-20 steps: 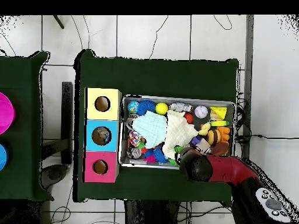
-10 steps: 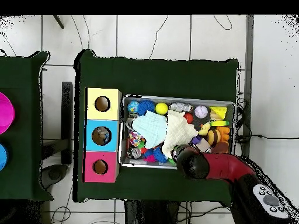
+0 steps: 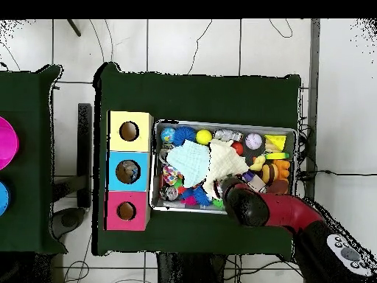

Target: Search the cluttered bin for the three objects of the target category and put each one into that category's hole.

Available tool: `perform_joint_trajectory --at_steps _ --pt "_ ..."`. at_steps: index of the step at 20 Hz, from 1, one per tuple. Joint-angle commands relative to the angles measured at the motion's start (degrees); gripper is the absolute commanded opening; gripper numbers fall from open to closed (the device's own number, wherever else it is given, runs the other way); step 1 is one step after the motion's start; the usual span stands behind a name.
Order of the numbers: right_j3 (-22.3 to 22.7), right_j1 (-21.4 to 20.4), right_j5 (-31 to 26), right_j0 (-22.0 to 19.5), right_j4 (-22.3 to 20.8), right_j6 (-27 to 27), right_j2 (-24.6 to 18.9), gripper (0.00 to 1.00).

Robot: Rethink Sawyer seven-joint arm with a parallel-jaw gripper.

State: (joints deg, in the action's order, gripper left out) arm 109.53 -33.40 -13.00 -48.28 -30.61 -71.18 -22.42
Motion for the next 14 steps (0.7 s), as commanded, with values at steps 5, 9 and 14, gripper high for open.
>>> perform_joint_trajectory --at_steps 5,9,14 --pt "2.29 1.39 5.75 -2.51 -5.00 -2.05 -9.08 1.00" --pt "2.26 1.11 6.33 -2.41 -5.89 -2.72 -9.36 1.00" --pt "2.37 1.02 7.33 -2.75 -7.20 -3.45 -10.06 1.00"
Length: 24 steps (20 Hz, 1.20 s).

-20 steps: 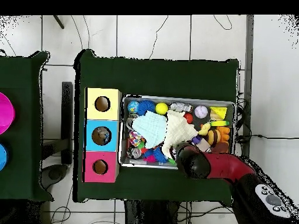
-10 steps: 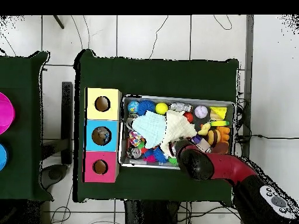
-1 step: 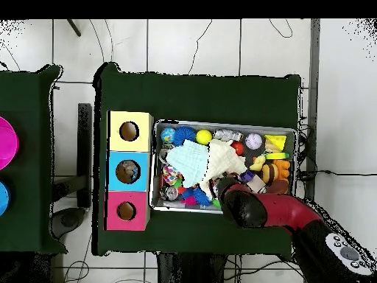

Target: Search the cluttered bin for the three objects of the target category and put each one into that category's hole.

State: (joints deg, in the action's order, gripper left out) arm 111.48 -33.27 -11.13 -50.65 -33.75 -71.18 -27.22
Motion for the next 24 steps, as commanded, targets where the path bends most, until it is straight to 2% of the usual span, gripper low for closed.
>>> perform_joint_trajectory --at_steps 1,5,9,24 --pt "0.43 0.84 5.67 -0.39 -4.27 -3.64 -5.32 1.00" --pt "1.36 1.11 9.17 -2.31 -4.85 -4.77 -7.94 1.00" --pt "1.57 0.98 10.58 -2.73 -5.83 -5.21 -8.52 1.00" --pt "1.63 -0.13 11.14 -2.58 -6.58 -4.83 -8.83 1.00"
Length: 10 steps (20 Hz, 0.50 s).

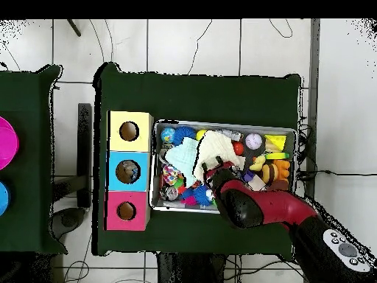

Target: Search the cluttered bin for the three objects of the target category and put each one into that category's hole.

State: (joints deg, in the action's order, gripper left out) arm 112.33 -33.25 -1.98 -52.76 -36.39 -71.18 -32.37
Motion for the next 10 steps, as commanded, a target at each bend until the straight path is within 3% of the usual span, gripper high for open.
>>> perform_joint_trajectory --at_steps 1,10 --pt "0.78 -0.23 2.01 -0.27 -3.94 -4.89 -3.47 1.00" --pt "0.63 -0.30 1.74 0.08 -4.10 -4.68 -3.21 1.00"
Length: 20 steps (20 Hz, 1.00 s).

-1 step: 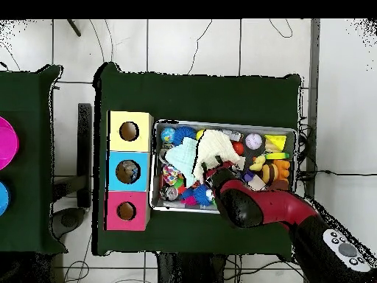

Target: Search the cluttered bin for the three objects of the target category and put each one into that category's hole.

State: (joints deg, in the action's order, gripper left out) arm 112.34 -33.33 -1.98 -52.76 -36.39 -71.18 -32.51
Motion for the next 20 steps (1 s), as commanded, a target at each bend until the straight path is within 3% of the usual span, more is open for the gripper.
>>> perform_joint_trajectory --at_steps 1,5,6,10,20 --pt "0.62 -0.18 1.72 0.08 -4.18 -4.60 -3.06 1.00" --pt "0.61 -0.08 1.58 0.05 -4.46 -4.28 -3.08 1.00" --pt "0.63 0.05 1.70 -0.12 -4.63 -4.16 -3.28 0.00" --pt "0.37 -0.45 2.97 0.72 -4.61 -5.12 -2.11 0.00" --pt "0.19 -0.67 -0.74 0.69 -4.34 -4.78 -2.60 0.00"
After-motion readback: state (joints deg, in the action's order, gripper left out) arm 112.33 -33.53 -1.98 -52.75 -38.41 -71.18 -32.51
